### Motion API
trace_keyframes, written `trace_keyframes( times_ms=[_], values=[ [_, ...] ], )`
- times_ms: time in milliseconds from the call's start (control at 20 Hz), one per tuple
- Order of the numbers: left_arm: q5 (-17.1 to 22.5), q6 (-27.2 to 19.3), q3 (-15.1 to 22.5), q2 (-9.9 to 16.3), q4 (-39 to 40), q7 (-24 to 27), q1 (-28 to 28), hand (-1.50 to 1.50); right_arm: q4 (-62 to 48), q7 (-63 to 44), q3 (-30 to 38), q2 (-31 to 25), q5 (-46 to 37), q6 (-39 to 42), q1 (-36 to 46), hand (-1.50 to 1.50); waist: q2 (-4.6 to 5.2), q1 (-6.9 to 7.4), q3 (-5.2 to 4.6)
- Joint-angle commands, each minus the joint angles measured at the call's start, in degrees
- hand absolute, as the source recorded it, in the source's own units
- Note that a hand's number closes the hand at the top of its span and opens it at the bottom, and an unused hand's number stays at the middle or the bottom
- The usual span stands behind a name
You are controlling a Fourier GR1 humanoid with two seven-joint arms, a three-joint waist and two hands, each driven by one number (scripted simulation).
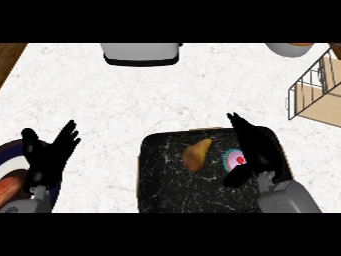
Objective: Pick the cupcake from the tray and place it in the tiered shelf
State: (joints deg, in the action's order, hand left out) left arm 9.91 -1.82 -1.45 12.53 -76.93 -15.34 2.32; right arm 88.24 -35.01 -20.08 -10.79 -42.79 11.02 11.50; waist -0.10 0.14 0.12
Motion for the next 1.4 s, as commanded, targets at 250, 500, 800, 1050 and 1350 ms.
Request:
trace_keyframes(
  times_ms=[250, 500, 800, 1050, 1350],
  values=[
    [-1.76, -1.34, 0.79, -2.58, -2.07, -0.56, -1.77, 0.0, -2.85, 6.14, -4.15, 1.23, -0.55, 8.41, 1.74, 1.5, 0.08, 0.07, -0.12],
    [0.94, 2.46, -2.9, 0.73, -1.03, -3.66, 1.46, 0.0, 2.76, 9.45, -2.6, 0.77, -0.36, 7.52, -2.2, 1.5, 0.02, -0.19, -0.13],
    [-1.73, 0.99, -1.02, -1.28, -1.18, 0.43, -2.53, 0.0, -0.42, 15.96, 10.95, -6.64, 5.58, 2.53, -8.86, 1.5, 0.07, -0.54, -0.1],
    [-2.85, 0.51, -1.77, -2.04, 3.89, 2.9, -0.59, 0.0, 12.37, 15.04, 16.24, -8.39, 9.72, 3.63, -12.75, 1.5, -0.04, -1.11, -0.17],
    [-3.18, -0.81, -0.27, -3.92, 0.01, 1.32, -2.8, 0.0, 31.05, 9.43, 20.86, -8.89, 9.97, 1.36, -13.5, 1.5, -0.35, -1.5, -0.22]
  ],
)
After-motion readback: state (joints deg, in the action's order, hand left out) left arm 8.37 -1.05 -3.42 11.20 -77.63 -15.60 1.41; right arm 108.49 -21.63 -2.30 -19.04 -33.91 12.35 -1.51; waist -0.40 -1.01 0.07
